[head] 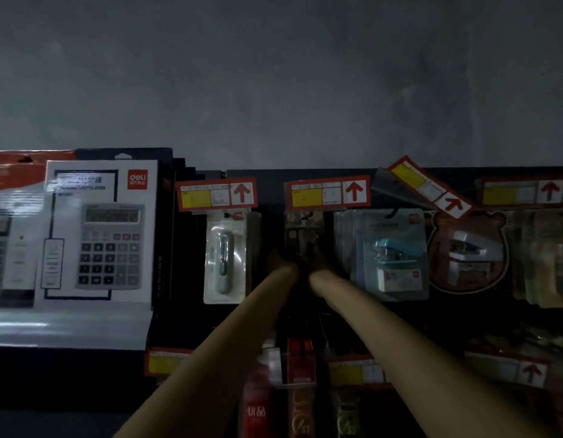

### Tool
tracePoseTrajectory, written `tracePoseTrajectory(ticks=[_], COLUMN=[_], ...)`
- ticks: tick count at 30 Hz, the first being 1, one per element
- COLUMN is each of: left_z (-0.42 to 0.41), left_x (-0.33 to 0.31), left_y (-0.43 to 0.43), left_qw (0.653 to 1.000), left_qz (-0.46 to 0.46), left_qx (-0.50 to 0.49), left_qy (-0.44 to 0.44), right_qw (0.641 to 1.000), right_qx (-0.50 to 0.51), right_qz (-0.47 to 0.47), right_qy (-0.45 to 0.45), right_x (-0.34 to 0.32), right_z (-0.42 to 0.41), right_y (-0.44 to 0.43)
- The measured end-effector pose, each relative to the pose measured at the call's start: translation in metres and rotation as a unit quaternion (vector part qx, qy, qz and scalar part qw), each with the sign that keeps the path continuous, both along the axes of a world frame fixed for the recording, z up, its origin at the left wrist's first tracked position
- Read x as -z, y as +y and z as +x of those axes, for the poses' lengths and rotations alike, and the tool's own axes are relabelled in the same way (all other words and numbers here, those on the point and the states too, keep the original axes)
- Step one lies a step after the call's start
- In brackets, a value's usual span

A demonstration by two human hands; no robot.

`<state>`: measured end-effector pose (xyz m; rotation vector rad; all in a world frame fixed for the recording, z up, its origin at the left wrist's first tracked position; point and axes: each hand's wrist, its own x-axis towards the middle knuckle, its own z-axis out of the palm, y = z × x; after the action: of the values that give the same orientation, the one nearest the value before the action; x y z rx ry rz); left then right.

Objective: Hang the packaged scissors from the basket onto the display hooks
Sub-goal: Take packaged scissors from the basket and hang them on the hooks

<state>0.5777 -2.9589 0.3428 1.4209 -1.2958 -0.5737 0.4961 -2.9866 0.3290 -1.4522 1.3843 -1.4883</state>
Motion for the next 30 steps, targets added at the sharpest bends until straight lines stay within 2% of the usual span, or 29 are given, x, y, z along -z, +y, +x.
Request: tracePoseTrajectory(ticks=[2, 5, 7, 9, 12, 15, 17, 19, 23, 26, 30], left_z=[0.004, 0.009, 0.013, 0.015, 0.015, 0.012, 0.012, 0.012, 0.01, 0.009, 0.006], left_x=[0.004, 0.009, 0.012, 0.011, 0.01, 0.009, 0.013, 0.018, 0.025, 0.027, 0.019], left_y=[0.005, 0.027, 0.029, 0.032, 0.04, 0.035, 0.027, 0.016, -0.009, -0.019, -0.018], left_qw=[0.997, 0.982, 0.974, 0.965, 0.943, 0.911, 0.87, 0.835, 0.81, 0.825, 0.815], left_qz=[-0.024, -0.137, -0.153, -0.165, -0.202, -0.2, -0.184, -0.167, -0.149, -0.131, -0.115], left_qx=[0.051, 0.078, 0.109, 0.15, 0.142, 0.117, 0.081, 0.041, 0.007, 0.002, -0.013], left_qy=[-0.049, -0.107, -0.13, -0.139, -0.222, -0.34, -0.451, -0.523, -0.567, -0.55, -0.568], right_qw=[1.0, 0.996, 0.997, 0.99, 0.979, 0.965, 0.955, 0.952, 0.934, 0.904, 0.888], right_qx=[0.009, -0.002, -0.011, -0.03, -0.082, -0.114, -0.133, -0.141, -0.086, -0.001, 0.042], right_qz=[-0.017, -0.025, -0.013, -0.012, -0.028, -0.088, -0.132, -0.142, -0.212, -0.268, -0.222], right_qy=[0.002, 0.083, 0.077, 0.137, 0.185, 0.218, 0.23, 0.231, 0.274, 0.334, 0.401], right_x=[0.0, 0.008, 0.009, 0.011, 0.021, 0.04, 0.056, 0.069, 0.08, 0.076, 0.058], right_z=[0.003, 0.006, 0.003, -0.002, -0.016, -0.035, -0.048, -0.063, -0.087, -0.09, -0.092], right_y=[0.003, 0.038, 0.065, 0.096, 0.158, 0.225, 0.263, 0.282, 0.287, 0.3, 0.309])
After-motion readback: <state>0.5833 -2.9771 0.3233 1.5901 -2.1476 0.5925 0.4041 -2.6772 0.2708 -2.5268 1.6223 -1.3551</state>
